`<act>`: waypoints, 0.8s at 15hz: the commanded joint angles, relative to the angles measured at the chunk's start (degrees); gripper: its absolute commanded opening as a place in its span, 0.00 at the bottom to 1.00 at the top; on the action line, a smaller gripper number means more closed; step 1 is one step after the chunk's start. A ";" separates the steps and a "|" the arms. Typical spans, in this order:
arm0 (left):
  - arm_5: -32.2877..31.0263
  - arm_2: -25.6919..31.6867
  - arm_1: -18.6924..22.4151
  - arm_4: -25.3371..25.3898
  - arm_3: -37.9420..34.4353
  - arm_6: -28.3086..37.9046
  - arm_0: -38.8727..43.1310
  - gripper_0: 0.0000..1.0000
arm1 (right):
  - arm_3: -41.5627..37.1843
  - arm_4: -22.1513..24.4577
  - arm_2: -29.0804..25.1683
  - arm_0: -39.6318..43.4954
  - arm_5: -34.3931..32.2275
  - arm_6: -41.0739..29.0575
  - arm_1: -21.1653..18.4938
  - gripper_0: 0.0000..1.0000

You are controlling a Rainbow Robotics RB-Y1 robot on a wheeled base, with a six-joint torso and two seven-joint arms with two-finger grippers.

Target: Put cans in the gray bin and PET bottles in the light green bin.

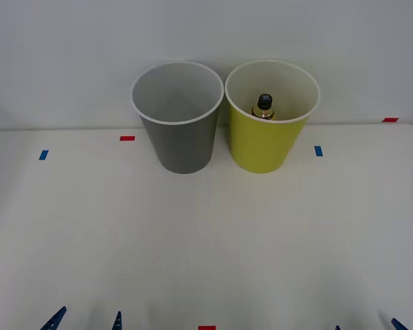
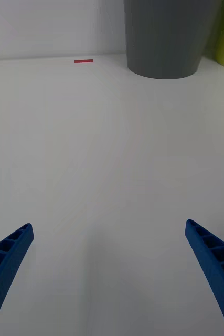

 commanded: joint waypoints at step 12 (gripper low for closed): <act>0.00 0.00 0.00 0.00 0.00 0.00 0.00 1.00 | 0.00 0.00 0.00 0.00 0.00 0.00 0.00 1.00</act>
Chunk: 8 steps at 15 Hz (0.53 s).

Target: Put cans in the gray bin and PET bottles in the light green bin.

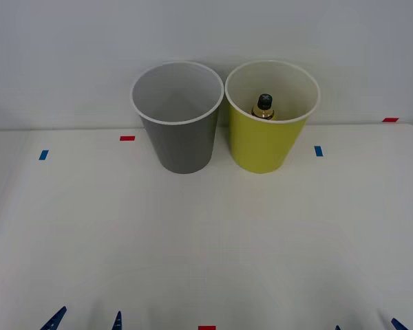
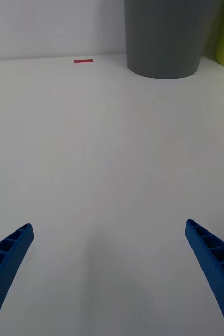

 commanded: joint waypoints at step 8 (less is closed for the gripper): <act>0.00 0.00 0.00 0.00 0.00 0.00 0.00 1.00 | 0.00 0.00 0.00 0.00 0.00 0.00 0.00 1.00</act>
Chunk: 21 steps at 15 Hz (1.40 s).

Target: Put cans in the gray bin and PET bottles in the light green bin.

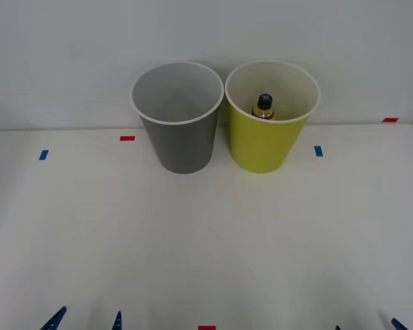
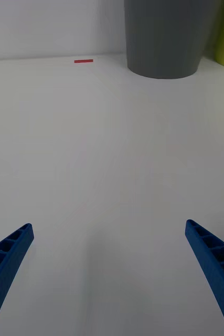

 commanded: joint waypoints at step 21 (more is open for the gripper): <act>0.00 0.00 0.00 0.00 0.00 0.00 0.00 1.00 | 0.00 0.00 0.00 0.00 0.00 0.00 0.00 1.00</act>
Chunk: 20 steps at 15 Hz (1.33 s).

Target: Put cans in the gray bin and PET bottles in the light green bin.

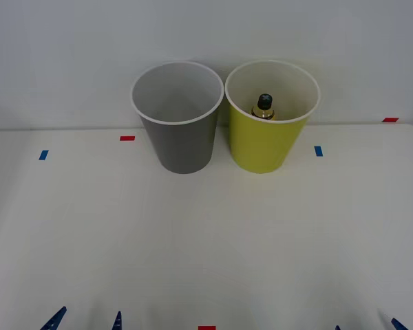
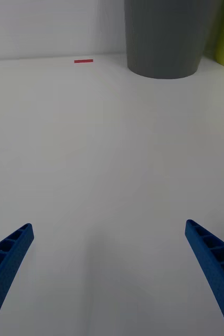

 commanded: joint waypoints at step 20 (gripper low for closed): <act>0.00 0.00 0.00 0.00 0.00 0.00 0.00 1.00 | 0.00 0.00 0.00 0.00 0.00 0.00 0.00 1.00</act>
